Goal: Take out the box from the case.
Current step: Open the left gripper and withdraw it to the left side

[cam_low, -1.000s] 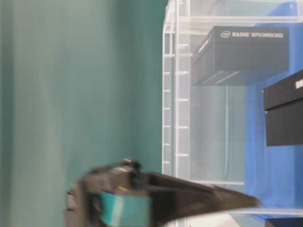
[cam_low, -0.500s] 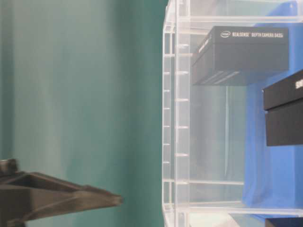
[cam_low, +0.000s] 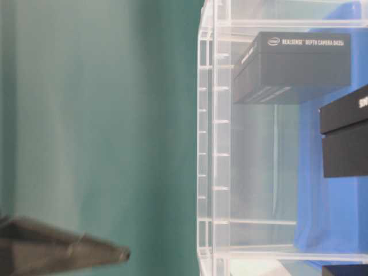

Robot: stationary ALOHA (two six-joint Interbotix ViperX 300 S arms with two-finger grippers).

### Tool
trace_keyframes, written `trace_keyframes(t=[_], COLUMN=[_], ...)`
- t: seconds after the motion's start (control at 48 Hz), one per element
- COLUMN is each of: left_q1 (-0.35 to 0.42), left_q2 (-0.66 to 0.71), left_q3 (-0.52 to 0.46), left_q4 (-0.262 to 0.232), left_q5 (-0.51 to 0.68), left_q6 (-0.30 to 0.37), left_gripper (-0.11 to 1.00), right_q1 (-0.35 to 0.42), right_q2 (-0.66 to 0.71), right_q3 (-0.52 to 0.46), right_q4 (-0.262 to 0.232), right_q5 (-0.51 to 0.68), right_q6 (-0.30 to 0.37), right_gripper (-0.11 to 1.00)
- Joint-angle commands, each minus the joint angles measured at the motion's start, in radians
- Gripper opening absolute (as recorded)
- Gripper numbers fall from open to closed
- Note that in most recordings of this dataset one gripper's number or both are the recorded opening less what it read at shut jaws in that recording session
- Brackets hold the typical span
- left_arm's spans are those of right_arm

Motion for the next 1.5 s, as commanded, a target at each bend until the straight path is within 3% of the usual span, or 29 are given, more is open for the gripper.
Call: trace_keyframes(t=[0.0, 0.396, 0.625, 0.771, 1.125, 1.375, 1.479], left_q1=[-0.021, -0.112, -0.104, -0.052, 0.183, 0.407, 0.477], left_q2=[-0.057, -0.282, -0.357, -0.383, -0.465, -0.456, -0.442], left_q3=[0.017, 0.255, 0.316, 0.336, 0.385, 0.379, 0.365], left_q4=[0.003, 0.000, 0.002, 0.003, 0.003, 0.002, 0.002], left_q5=[0.018, 0.080, 0.083, 0.086, 0.089, 0.110, 0.133], left_q6=[0.000, -0.063, -0.069, -0.052, 0.166, 0.422, 0.497], left_gripper=[0.97, 0.97, 0.97, 0.95, 0.95, 0.95, 0.95], right_q1=[-0.002, -0.002, -0.002, -0.002, -0.003, -0.003, -0.003], right_q2=[-0.006, -0.006, -0.005, -0.003, 0.003, 0.009, 0.009], right_q3=[-0.017, -0.015, -0.015, -0.017, -0.018, -0.018, -0.018], right_q4=[-0.002, -0.002, -0.002, -0.005, -0.006, -0.006, -0.005], right_q5=[-0.003, -0.003, -0.003, -0.003, -0.003, -0.003, -0.003], right_q6=[-0.002, 0.002, 0.005, 0.006, 0.008, 0.009, 0.009], right_gripper=[0.91, 0.91, 0.91, 0.91, 0.91, 0.91, 0.91])
